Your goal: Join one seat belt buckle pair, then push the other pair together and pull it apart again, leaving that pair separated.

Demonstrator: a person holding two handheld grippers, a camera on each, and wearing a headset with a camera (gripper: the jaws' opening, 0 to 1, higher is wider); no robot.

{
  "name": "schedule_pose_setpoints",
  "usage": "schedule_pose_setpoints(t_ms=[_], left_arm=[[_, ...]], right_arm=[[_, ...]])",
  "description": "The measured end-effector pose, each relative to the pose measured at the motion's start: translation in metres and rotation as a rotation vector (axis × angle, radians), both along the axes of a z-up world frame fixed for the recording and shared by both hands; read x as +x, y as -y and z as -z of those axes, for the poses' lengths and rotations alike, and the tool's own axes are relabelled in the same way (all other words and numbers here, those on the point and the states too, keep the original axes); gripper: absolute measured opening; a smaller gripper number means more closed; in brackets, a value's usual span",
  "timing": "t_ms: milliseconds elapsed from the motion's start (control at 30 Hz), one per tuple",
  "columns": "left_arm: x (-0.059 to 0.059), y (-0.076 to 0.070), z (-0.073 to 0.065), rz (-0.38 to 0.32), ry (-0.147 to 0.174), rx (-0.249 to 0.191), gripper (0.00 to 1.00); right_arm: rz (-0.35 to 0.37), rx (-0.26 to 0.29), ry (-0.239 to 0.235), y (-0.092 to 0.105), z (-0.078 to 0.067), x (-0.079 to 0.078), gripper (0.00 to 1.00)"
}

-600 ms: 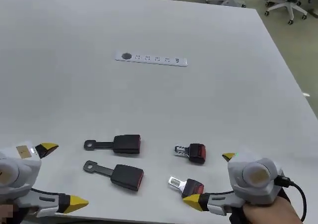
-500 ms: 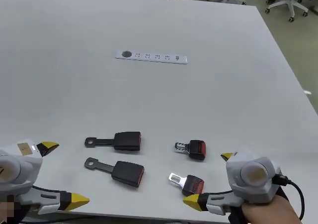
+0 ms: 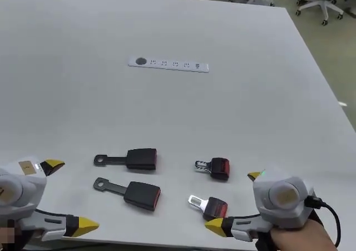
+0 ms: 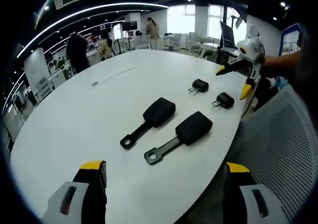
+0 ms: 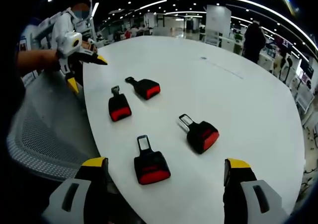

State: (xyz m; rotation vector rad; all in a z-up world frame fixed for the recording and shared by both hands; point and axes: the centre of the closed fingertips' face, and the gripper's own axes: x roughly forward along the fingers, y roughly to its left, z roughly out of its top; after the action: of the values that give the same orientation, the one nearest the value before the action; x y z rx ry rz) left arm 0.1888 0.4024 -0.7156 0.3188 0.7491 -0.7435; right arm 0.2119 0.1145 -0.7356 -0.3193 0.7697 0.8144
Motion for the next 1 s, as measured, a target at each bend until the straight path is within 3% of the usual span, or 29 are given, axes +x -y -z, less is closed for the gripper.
schedule_pose_setpoints(t_ms=[400,867,1000], left_arm=[[0.002,-0.002,0.005,0.000,-0.004,-0.005,1.00],[0.001,-0.003,0.007,-0.004,-0.011,-0.006,1.00],[0.001,-0.002,0.009,0.003,-0.009,-0.007,1.00]], right_arm=[[0.000,-0.001,0.000,-0.002,0.001,0.004,0.98],[0.003,-0.012,0.005,0.002,-0.002,-0.004,0.97],[-0.011,-0.044,0.015,0.000,0.000,-0.006,0.96]])
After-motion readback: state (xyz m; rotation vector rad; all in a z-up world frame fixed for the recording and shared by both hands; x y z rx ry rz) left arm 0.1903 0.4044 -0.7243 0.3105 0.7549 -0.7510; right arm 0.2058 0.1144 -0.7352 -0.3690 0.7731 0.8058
